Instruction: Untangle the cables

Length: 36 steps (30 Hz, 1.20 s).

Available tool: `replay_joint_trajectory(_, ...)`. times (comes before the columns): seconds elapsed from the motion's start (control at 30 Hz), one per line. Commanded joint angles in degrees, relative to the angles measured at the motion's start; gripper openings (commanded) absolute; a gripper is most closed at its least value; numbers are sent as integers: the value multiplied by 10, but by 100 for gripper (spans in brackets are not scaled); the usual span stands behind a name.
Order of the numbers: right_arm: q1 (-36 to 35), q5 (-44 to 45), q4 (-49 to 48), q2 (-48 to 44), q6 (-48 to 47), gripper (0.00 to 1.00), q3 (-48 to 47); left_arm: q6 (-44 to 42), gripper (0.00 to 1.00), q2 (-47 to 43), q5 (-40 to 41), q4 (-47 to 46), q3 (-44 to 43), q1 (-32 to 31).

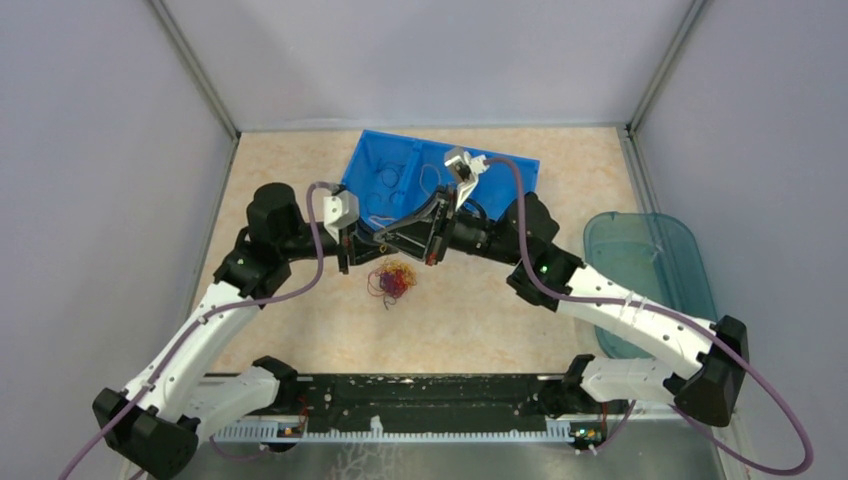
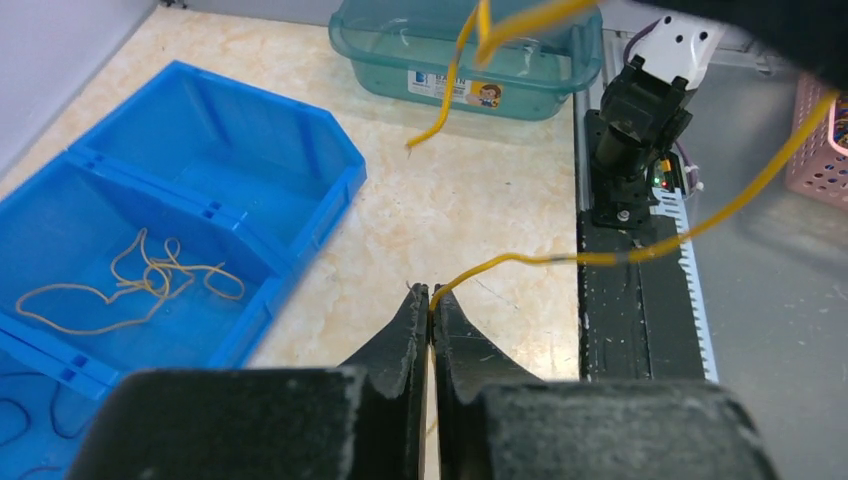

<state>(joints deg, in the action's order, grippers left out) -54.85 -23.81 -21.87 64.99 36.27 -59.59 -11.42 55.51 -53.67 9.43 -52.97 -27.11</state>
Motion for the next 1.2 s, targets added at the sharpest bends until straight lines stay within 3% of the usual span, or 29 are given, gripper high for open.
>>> replay_joint_trajectory(0.0,1,-7,-45,-12,3,4,11,34,1,-7,-27,-11,-33,0)
replay_joint_trajectory(0.1,1,-21,-29,-17,-22,49,24,44,0,-10,-24,-12,-59,0)
replay_joint_trajectory(0.13,1,-22,-12,-22,-37,59,29,46,0,-11,-22,-13,-70,0)
replay_joint_trajectory(0.2,1,-15,27,-38,-79,72,40,46,0,-10,-14,-13,-98,0)
replay_joint_trajectory(0.27,1,8,68,-64,-121,78,54,35,0,-4,-7,-11,-128,0)
replay_joint_trajectory(0.5,1,85,103,-124,-261,84,147,15,0,13,-4,4,-210,0)
replay_joint_trajectory(0.63,1,101,2,-102,-286,85,186,28,0,17,-10,13,-238,0)
replay_joint_trajectory(0.83,-8,71,-111,-3,-280,85,147,35,0,19,-13,26,-264,0)
replay_joint_trajectory(1.03,-25,62,-181,105,-250,76,121,52,0,36,-18,29,-304,0)
replay_joint_trajectory(1.17,-35,78,-216,162,-227,61,120,57,0,47,-19,29,-333,0)
